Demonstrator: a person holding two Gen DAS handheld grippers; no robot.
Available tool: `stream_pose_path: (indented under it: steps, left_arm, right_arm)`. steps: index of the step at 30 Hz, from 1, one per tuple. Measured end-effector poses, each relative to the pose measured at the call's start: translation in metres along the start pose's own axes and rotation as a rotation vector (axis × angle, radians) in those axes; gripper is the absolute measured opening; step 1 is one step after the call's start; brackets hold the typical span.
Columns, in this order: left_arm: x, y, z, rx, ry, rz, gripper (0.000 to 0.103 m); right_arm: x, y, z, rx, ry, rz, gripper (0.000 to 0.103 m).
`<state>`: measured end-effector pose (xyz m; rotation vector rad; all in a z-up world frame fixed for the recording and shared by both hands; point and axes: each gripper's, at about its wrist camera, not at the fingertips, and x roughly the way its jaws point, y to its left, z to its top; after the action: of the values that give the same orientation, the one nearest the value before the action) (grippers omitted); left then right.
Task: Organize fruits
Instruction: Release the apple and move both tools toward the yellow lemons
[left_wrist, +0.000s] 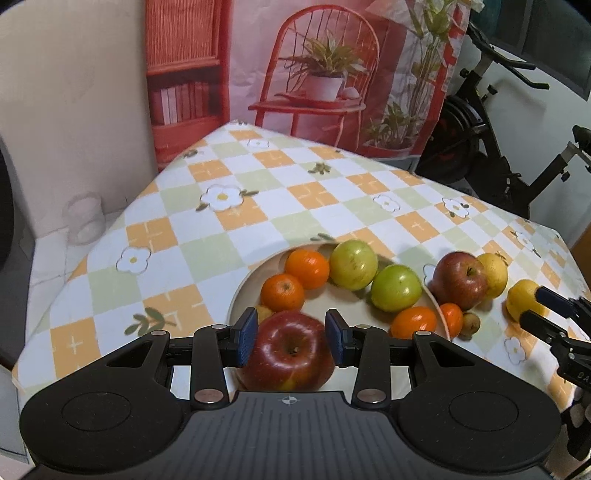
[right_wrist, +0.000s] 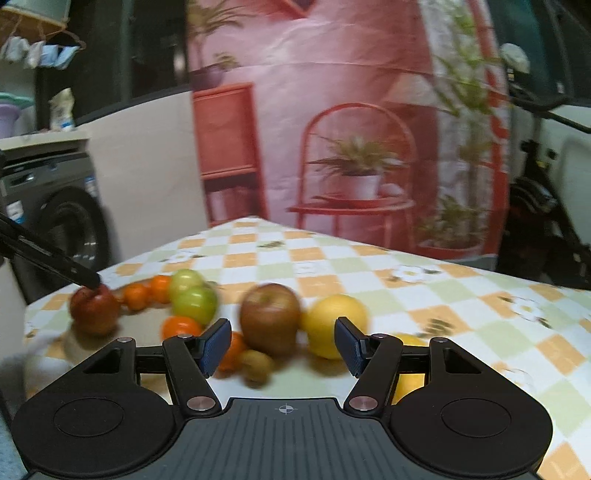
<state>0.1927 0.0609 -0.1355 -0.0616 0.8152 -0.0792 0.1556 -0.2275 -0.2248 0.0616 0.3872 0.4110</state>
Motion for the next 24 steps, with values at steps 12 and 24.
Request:
stream_pose_path:
  steps: [12,24]
  left_arm:
    - [0.007,-0.085,0.025,0.104,-0.083,-0.121,0.042]
    - [0.073,-0.187,0.03,0.119,0.045,-0.439,0.042]
  right_arm:
    - [-0.011,-0.061,-0.023,0.078,0.027,-0.112,0.059]
    - [0.017,-0.067,-0.022,0.082,0.145,-0.073,0.057]
